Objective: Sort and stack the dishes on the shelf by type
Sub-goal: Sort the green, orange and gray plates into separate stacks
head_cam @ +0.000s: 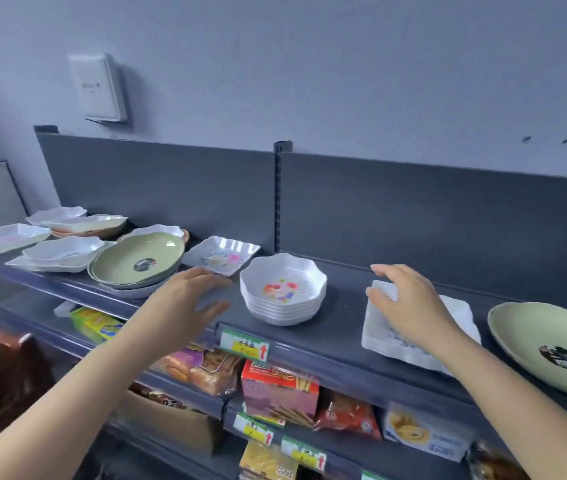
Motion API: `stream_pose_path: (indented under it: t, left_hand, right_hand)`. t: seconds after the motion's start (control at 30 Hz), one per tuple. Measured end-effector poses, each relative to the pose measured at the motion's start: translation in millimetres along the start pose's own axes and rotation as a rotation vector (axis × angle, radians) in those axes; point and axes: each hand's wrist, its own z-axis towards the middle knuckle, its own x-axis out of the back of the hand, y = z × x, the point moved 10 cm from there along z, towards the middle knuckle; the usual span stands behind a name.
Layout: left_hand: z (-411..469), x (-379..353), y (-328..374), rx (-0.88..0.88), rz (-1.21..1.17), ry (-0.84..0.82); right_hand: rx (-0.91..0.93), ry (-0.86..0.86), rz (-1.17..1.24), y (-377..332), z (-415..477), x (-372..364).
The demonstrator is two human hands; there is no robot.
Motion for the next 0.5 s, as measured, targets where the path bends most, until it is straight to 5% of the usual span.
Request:
stream_pose_path:
  t: [0.5]
  left_hand:
    - [-74, 82, -174, 0.243, 0.057, 0.122]
  right_hand:
    - [0.211, -0.205, 0.028, -183, 38, -121]
